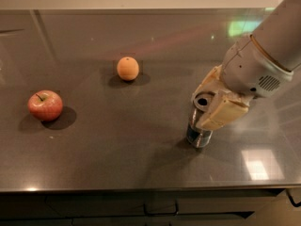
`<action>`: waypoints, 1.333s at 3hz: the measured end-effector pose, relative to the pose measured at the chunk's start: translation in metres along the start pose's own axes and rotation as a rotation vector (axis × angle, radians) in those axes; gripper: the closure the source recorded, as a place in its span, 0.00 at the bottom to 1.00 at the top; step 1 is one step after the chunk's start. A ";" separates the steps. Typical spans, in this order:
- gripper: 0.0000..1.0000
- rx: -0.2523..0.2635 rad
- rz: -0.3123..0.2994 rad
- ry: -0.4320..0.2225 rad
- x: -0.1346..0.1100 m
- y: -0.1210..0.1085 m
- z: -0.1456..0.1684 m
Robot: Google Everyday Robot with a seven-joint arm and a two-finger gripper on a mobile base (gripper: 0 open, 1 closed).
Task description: Move redbull can near apple
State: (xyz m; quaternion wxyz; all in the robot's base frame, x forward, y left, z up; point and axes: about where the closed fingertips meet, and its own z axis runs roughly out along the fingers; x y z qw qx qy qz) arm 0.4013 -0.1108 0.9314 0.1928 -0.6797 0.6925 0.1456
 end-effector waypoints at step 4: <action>1.00 0.014 -0.099 -0.003 -0.156 -0.033 0.048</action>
Offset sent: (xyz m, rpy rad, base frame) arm 0.0349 0.1299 0.0465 -0.0130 -0.0574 0.0613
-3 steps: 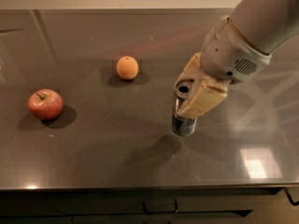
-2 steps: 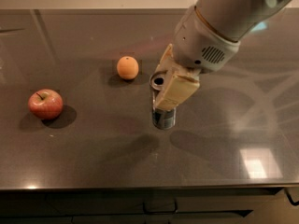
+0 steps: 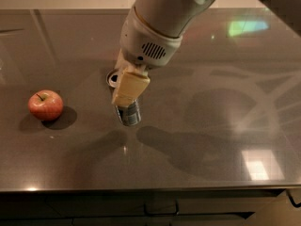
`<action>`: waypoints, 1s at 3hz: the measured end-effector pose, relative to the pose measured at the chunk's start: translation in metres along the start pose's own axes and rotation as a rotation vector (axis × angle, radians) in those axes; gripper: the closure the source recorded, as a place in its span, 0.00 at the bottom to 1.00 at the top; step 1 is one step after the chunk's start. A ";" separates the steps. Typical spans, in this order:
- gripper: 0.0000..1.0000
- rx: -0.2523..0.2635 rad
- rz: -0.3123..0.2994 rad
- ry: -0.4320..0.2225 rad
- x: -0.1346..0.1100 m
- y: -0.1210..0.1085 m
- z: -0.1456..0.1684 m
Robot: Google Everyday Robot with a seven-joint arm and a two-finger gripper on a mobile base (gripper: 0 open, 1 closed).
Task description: Move redbull can near apple
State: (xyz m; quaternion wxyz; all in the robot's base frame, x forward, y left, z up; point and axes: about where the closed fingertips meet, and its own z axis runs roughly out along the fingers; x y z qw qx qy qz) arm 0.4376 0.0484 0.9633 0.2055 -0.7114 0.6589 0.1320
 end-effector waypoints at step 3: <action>1.00 -0.046 -0.057 -0.018 -0.072 -0.022 0.058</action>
Offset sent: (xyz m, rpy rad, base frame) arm 0.0229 0.0895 -0.0193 0.0089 -0.0017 0.0615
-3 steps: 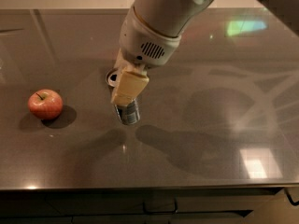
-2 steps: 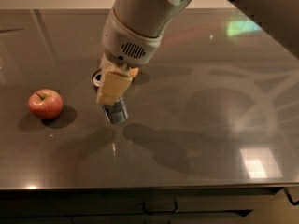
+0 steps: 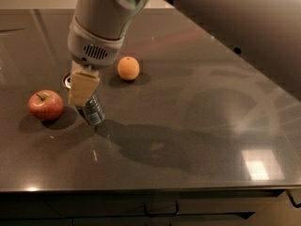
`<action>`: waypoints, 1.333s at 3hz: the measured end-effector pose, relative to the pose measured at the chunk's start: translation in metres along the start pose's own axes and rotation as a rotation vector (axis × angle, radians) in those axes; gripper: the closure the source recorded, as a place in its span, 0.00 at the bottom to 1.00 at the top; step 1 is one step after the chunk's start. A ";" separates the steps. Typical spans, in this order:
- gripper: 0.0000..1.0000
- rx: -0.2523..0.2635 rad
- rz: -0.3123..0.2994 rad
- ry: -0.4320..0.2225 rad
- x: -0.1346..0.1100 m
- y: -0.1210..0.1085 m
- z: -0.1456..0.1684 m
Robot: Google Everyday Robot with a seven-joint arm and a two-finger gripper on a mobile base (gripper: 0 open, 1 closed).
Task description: Move redbull can near apple
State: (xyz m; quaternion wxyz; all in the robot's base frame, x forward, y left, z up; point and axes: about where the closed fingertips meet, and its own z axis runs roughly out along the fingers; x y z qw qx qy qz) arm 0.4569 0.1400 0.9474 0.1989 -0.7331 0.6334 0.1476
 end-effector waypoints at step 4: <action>0.00 -0.127 -0.024 0.007 -0.037 -0.012 0.048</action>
Offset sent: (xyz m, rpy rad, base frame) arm 0.0082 0.0419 -0.0189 -0.0179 0.0786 0.0569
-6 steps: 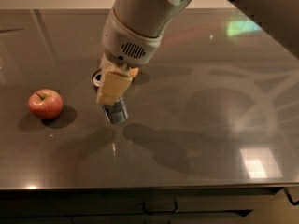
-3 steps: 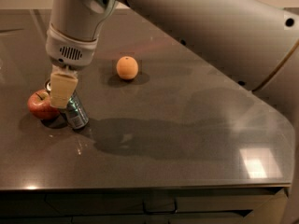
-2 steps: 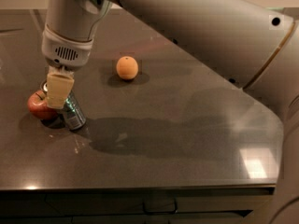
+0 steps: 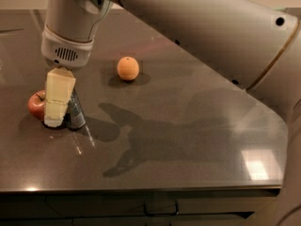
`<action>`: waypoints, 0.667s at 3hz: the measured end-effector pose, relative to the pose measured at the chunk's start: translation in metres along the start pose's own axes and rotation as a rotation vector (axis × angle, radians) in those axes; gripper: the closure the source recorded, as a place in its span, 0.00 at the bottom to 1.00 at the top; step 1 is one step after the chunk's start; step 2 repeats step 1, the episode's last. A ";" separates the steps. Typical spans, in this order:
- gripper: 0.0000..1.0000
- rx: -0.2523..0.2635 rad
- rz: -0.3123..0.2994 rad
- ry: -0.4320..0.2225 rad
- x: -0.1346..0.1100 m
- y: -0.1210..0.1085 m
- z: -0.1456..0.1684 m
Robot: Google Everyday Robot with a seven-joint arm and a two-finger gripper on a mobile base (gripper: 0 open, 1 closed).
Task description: Move redbull can near apple
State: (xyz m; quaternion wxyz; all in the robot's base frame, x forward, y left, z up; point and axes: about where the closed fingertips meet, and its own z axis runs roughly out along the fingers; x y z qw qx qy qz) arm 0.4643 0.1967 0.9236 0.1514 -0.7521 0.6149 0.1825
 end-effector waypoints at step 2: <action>0.00 0.000 0.000 0.000 0.000 0.000 0.000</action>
Offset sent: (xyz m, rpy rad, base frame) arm 0.0000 0.0000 0.0000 0.0000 0.0000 0.0000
